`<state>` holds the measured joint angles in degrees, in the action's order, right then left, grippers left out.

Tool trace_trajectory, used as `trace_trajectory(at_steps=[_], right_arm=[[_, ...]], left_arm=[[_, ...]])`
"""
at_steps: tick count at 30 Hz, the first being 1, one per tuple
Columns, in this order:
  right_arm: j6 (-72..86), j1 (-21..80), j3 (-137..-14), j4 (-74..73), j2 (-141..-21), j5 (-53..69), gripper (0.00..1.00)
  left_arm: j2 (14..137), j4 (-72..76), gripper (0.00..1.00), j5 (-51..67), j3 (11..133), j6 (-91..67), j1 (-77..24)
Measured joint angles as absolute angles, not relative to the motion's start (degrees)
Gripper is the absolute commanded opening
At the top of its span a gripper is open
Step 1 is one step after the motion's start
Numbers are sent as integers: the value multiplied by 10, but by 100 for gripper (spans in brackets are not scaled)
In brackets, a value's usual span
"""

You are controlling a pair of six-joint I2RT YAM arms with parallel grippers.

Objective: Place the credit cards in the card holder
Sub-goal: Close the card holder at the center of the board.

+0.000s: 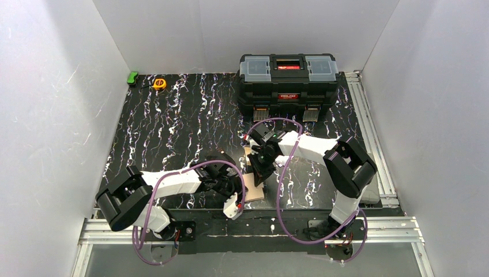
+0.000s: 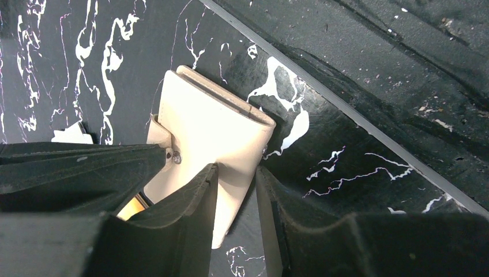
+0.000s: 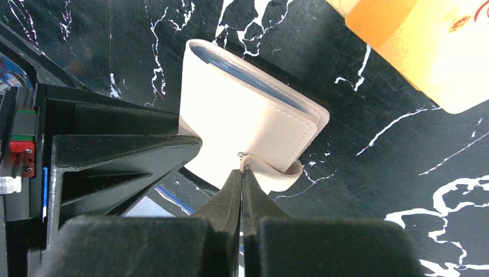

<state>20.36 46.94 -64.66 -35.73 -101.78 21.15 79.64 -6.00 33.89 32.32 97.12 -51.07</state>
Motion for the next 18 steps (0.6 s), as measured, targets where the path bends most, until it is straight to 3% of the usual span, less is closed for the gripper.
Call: trace_trajectory(at_steps=[18], right_arm=[[211,468,-652,-356,-1028,214,1]], left_arm=[[797,-60,30,340,324,971,-511]])
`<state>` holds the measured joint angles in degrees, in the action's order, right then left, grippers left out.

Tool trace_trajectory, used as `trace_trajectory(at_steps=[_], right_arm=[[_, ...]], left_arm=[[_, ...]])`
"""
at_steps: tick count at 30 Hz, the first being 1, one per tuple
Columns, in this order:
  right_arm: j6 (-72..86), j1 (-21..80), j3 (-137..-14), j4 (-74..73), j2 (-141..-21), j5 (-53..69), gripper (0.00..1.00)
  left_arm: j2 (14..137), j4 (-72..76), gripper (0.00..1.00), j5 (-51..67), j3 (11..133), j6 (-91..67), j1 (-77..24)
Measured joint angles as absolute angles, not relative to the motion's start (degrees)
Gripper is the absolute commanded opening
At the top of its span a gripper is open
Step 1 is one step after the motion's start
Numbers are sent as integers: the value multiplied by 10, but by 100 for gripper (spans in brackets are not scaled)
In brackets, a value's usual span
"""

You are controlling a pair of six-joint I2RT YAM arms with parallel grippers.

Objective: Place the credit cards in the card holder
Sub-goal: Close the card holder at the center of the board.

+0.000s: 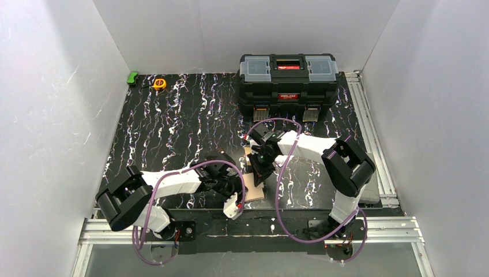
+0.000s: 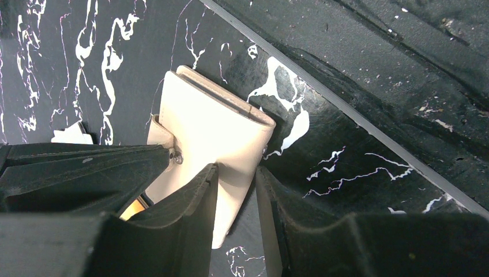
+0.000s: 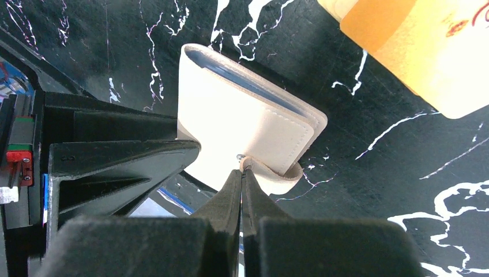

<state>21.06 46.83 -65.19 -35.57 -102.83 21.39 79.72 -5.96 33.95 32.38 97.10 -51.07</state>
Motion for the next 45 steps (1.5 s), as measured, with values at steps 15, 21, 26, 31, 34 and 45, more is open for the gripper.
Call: trace_trajectory(at_steps=[15,21,26,31,34,45], right_arm=[[228,468,-697,-401,-1065,208,1],[233,472,-714,-420,-1076,198,1],[234,485,-746,-452,-1094,174,1],[234,499,-775,-482,-1110,149,1],[233,506,-786,-494,-1117,135,1],[225,536,-836,-542,-1148,83,1]], left_arm=[[797,-60,30,340,324,980,-511],[797,-60,30,340,324,980,-511],[797,-59,30,340,324,980,-511],[797,-59,29,340,323,980,-511],[797,-58,29,339,323,980,-511],[794,-49,28,334,316,986,-510]])
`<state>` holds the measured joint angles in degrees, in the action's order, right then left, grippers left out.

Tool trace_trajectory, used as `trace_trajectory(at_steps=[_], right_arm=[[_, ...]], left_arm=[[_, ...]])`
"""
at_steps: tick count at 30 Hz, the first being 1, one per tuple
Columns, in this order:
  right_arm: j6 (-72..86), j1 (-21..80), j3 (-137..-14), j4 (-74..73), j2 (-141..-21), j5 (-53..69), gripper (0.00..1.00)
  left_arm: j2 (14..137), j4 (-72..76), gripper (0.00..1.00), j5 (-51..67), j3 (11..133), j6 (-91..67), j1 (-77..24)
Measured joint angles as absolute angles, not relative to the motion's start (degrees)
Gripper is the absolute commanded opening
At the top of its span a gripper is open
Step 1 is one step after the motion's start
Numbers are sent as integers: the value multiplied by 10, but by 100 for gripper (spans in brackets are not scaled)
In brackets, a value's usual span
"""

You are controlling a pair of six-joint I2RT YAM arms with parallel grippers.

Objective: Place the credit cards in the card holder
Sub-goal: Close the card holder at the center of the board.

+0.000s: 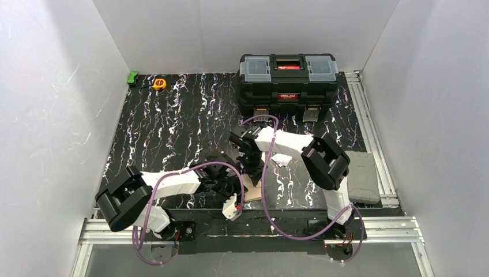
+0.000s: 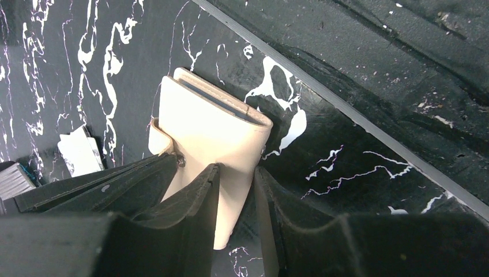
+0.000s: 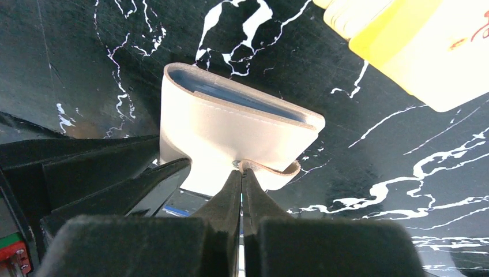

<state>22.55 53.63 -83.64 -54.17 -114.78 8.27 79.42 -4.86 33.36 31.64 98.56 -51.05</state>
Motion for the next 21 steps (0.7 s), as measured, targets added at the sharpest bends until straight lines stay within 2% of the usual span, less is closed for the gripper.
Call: trace_trajectory(at_steps=[21], right_arm=[[203,576,-896,-601,-1192,19,1]], left_arm=[[812,-60,22,337,330,991,-510]])
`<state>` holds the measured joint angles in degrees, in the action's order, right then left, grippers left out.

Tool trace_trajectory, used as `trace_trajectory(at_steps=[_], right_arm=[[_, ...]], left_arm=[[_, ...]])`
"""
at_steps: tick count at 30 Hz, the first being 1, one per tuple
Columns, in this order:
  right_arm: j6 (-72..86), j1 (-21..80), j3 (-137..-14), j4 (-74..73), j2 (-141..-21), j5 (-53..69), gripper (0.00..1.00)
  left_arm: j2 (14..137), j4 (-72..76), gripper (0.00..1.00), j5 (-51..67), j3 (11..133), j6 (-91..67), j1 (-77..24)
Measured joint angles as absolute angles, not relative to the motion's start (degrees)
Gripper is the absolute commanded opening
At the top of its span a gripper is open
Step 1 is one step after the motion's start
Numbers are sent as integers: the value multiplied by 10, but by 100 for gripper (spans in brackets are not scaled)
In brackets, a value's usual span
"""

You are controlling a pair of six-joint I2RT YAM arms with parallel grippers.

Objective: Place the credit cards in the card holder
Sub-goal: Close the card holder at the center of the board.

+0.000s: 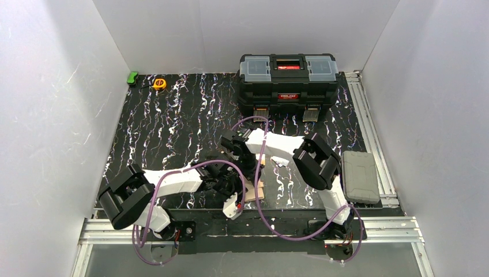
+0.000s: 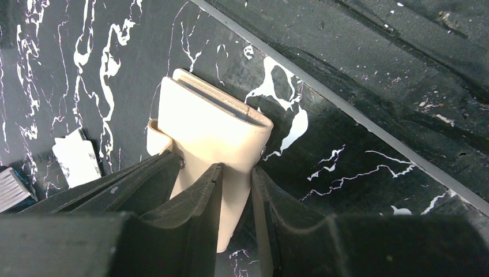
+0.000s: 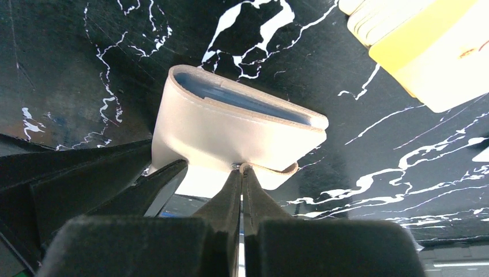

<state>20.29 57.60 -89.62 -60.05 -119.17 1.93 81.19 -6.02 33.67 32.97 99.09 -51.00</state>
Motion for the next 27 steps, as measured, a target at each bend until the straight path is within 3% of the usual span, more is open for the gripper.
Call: trace_trajectory(at_steps=[10,14,17,27], right_arm=[[191,576,-920,-624,-1211,22,2],[195,566,-881,-586,-1182,37,19],[208,543,-822,-526,-1141,73,25],[234,491,-737,-432,-1086,151,30]], left_arm=[[808,-39,20,336,316,990,-509],[803,-23,20,334,305,988,-509],[803,-20,19,335,304,991,-509],[812,-7,19,331,309,1001,-509]])
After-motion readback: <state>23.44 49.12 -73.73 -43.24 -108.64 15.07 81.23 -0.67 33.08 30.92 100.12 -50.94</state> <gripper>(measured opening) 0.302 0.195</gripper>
